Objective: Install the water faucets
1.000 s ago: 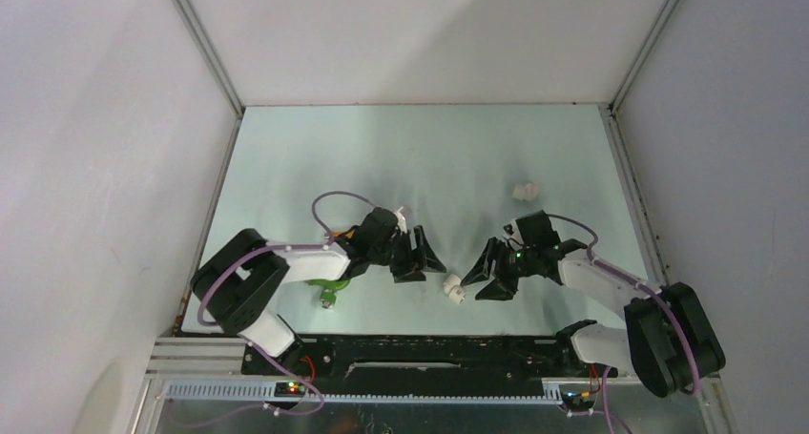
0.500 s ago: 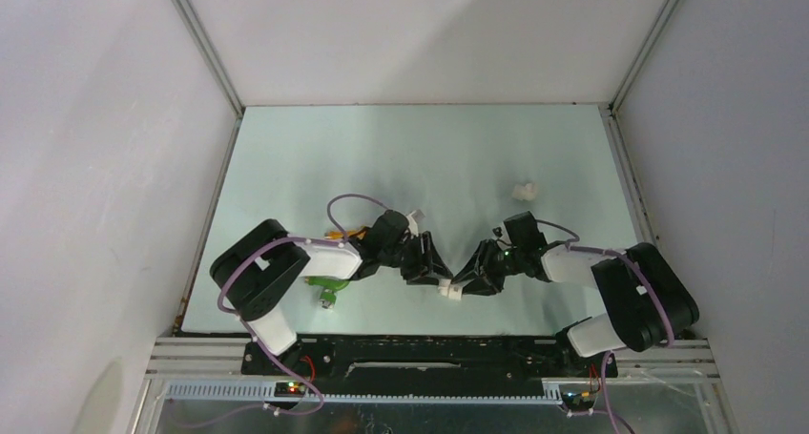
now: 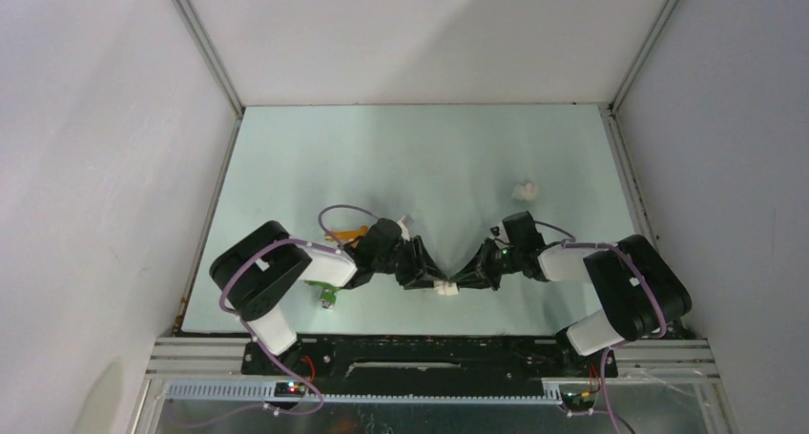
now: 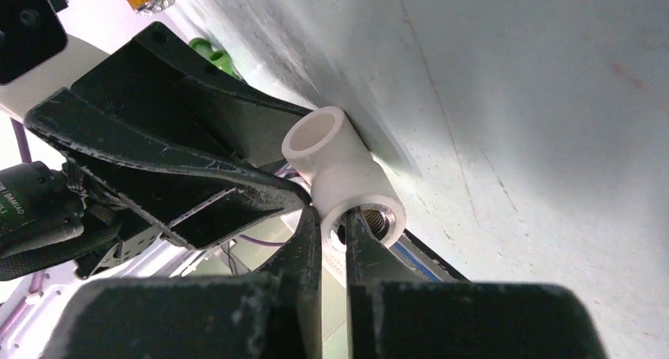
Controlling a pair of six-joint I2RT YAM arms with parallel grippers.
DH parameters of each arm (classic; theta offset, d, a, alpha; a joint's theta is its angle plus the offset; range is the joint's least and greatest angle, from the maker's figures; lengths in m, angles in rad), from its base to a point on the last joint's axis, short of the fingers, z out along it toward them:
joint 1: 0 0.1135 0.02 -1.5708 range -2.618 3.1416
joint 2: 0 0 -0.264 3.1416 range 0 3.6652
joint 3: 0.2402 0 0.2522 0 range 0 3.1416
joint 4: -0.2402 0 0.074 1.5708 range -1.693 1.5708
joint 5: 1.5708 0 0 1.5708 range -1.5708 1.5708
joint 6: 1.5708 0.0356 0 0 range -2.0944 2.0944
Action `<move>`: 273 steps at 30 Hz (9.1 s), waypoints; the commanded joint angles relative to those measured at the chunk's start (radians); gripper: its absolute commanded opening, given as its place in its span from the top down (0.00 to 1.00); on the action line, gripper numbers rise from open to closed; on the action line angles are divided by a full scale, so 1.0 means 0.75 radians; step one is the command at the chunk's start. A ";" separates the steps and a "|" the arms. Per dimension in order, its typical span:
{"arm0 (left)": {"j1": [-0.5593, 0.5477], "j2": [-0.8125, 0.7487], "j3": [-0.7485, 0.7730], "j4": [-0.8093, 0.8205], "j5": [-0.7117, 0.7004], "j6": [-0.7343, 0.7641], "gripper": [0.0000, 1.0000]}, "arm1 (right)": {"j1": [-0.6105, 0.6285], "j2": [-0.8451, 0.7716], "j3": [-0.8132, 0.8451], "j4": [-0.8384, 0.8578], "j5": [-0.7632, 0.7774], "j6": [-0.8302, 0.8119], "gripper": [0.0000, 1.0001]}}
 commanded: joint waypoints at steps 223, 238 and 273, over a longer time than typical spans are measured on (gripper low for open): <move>0.384 -1.419 0.075 0.245 0.609 0.050 1.00 | 0.272 -0.690 1.005 -0.287 -0.305 -0.855 1.00; 0.384 -1.438 0.092 0.130 0.529 0.118 1.00 | 0.340 -0.671 1.066 -0.417 -0.251 -0.925 1.00; 0.380 -1.369 0.183 0.026 0.624 0.091 1.00 | 0.473 -0.567 1.237 -0.825 -0.088 -1.229 1.00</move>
